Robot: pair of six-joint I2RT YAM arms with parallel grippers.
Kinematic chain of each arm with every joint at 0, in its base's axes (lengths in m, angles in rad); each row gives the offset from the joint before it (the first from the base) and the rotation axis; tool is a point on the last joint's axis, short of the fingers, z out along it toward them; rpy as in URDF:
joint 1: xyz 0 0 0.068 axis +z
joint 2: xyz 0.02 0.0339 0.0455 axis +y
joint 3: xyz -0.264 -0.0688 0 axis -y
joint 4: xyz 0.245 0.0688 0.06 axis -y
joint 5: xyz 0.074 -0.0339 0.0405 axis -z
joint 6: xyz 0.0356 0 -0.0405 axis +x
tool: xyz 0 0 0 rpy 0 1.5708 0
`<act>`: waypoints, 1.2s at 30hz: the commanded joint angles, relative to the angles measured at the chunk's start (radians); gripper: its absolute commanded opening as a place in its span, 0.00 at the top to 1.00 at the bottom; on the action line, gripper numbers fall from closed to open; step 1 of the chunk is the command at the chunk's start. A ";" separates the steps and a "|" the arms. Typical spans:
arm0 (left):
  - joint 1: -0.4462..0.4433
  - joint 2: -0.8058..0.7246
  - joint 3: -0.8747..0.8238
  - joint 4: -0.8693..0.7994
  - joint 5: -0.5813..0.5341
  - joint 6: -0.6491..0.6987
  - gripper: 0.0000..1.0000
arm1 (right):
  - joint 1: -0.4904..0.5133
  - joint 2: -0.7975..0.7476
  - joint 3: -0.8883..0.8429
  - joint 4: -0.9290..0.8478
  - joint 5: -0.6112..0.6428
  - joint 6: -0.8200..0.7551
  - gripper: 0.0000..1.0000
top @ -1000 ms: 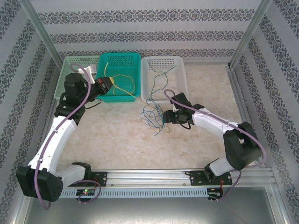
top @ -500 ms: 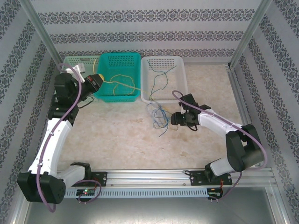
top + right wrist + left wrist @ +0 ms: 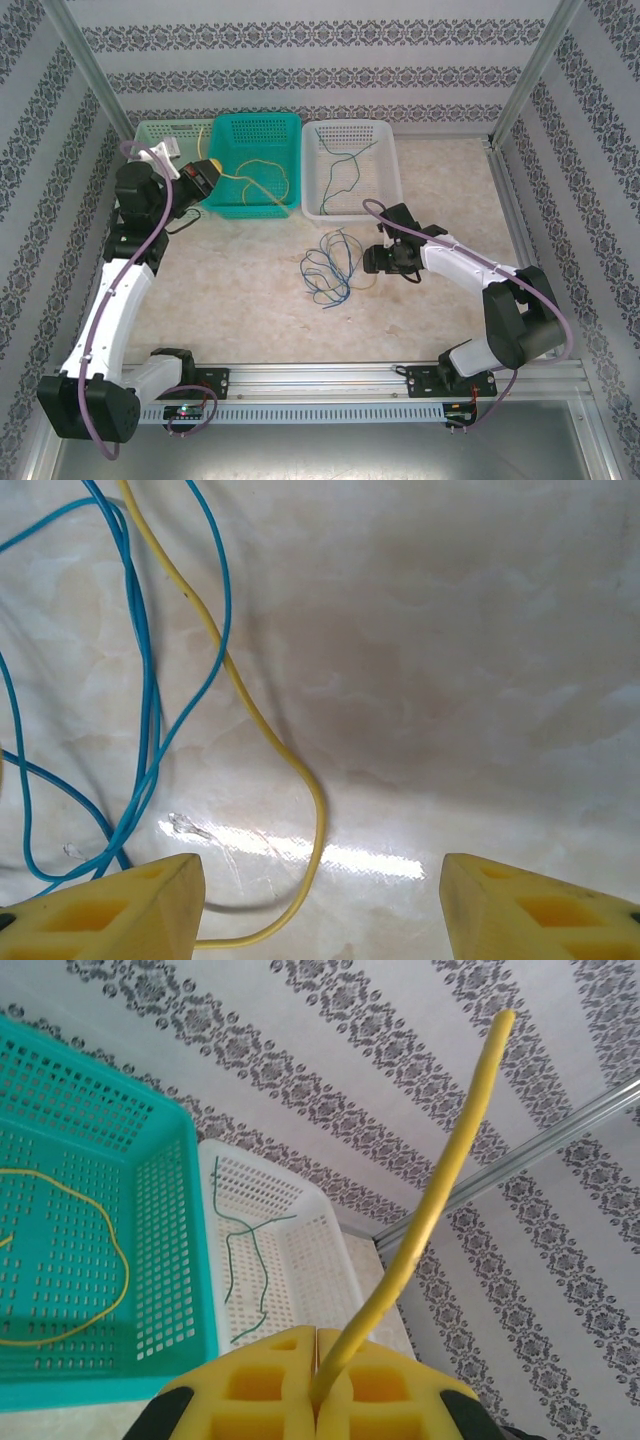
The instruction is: Untangle the cables
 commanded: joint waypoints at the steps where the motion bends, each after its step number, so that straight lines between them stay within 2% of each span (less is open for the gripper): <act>1: 0.011 -0.003 0.091 -0.011 0.000 0.038 1.00 | 0.014 -0.022 0.037 -0.011 0.022 0.007 0.36; 5: 0.011 0.056 0.268 -0.114 -0.014 0.129 1.00 | 0.014 -0.021 0.040 -0.012 0.025 0.005 0.35; 8: 0.011 0.126 0.447 -0.230 -0.027 0.260 1.00 | 0.014 -0.027 0.036 -0.009 0.029 0.005 0.34; 14: 0.011 0.360 0.780 -0.476 -0.004 0.496 1.00 | 0.011 -0.044 0.036 -0.004 0.037 -0.005 0.33; 21: 0.011 0.559 0.849 -0.457 -0.003 0.595 1.00 | 0.010 -0.049 0.032 -0.004 0.044 -0.001 0.33; 30: 0.022 0.758 0.962 -0.456 -0.094 0.651 0.99 | 0.006 -0.052 0.015 0.000 0.048 0.024 0.32; 36: 0.030 0.883 1.097 -0.548 -0.153 0.736 0.99 | 0.006 -0.040 0.023 -0.007 0.052 0.031 0.32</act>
